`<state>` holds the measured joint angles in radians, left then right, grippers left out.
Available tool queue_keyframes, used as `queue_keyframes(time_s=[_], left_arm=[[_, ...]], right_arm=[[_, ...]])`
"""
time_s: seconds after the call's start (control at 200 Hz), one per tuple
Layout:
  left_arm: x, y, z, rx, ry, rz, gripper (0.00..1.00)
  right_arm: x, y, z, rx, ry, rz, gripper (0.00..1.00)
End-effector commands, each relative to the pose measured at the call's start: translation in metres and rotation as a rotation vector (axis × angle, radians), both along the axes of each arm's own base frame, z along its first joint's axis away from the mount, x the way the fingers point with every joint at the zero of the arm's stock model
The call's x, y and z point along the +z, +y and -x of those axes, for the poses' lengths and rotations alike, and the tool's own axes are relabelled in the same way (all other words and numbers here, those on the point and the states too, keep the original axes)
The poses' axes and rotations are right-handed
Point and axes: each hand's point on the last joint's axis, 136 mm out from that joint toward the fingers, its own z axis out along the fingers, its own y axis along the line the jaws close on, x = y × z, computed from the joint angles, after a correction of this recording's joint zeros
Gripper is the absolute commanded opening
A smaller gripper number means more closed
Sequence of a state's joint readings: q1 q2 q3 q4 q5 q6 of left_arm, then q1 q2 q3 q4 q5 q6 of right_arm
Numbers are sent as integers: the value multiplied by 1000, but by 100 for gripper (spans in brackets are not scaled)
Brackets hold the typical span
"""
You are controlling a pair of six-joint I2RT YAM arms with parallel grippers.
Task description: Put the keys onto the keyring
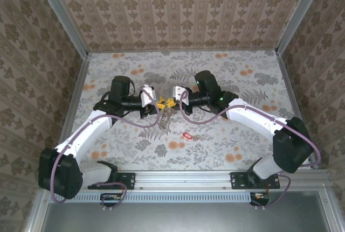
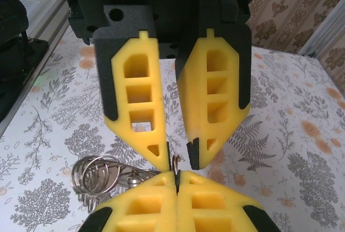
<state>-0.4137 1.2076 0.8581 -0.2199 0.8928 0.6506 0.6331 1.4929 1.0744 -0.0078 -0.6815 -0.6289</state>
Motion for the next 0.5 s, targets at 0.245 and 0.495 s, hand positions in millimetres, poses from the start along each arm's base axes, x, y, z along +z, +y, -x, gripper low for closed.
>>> queue_keyframes(time_s=[0.245, 0.495], left_arm=[[29, -11, 6, -59, -59, 132, 0], [43, -17, 5, -66, -27, 242, 0]], right_arm=[[35, -4, 5, -17, -81, -47, 6], [26, -14, 5, -51, -22, -35, 22]])
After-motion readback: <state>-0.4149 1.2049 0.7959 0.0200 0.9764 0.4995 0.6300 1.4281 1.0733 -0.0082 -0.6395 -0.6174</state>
